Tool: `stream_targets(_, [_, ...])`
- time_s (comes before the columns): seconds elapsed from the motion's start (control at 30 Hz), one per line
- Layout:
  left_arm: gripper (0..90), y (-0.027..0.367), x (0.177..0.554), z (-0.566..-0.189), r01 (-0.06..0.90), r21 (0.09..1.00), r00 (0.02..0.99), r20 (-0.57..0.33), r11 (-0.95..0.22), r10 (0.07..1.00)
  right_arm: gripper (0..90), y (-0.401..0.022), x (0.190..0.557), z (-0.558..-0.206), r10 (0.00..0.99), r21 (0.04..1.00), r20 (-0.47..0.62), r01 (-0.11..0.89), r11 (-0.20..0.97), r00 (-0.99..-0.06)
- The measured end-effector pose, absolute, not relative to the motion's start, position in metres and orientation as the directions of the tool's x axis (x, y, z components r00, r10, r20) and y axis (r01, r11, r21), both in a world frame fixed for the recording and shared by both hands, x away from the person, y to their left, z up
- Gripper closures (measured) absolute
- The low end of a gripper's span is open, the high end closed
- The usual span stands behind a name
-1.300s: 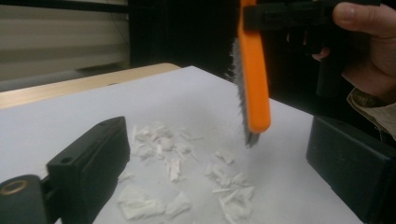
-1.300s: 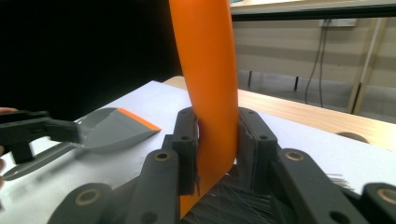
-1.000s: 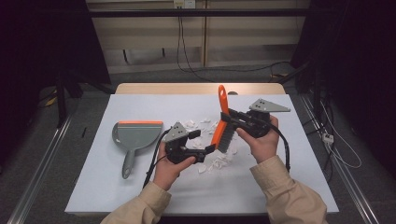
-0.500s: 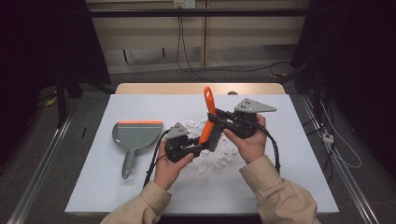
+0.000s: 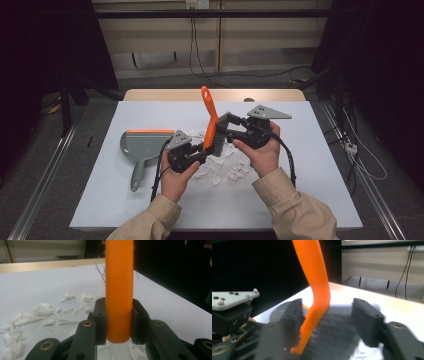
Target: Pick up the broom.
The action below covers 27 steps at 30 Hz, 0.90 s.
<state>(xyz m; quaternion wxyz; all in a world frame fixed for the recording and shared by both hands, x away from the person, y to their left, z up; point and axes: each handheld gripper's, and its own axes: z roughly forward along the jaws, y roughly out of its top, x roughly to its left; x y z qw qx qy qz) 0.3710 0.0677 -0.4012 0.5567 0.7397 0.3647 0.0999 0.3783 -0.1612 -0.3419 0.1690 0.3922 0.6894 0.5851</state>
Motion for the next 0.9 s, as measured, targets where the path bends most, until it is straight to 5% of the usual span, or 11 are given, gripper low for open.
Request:
stream_targets(0.17, [70.8,0.064,0.367,-0.402,0.413,0.905,0.694,-0.242,-0.101,0.678,25.9,-0.138,0.376,-0.357,0.794,0.920,0.253,0.392,-0.020,-0.553])
stream_targets(0.4, [70.2,0.062,0.361,-0.399,0.373,0.924,0.688,-0.211,-0.088,0.694,23.7,-0.120,0.382,-0.368,0.818,0.903,0.265,0.430,-0.024,-0.511])
stream_targets(0.9, [64.8,0.052,0.350,-0.397,0.276,0.953,0.699,-0.108,-0.127,0.707,48.3,-0.115,0.389,-0.367,0.792,0.825,0.433,0.544,-0.154,-0.432])
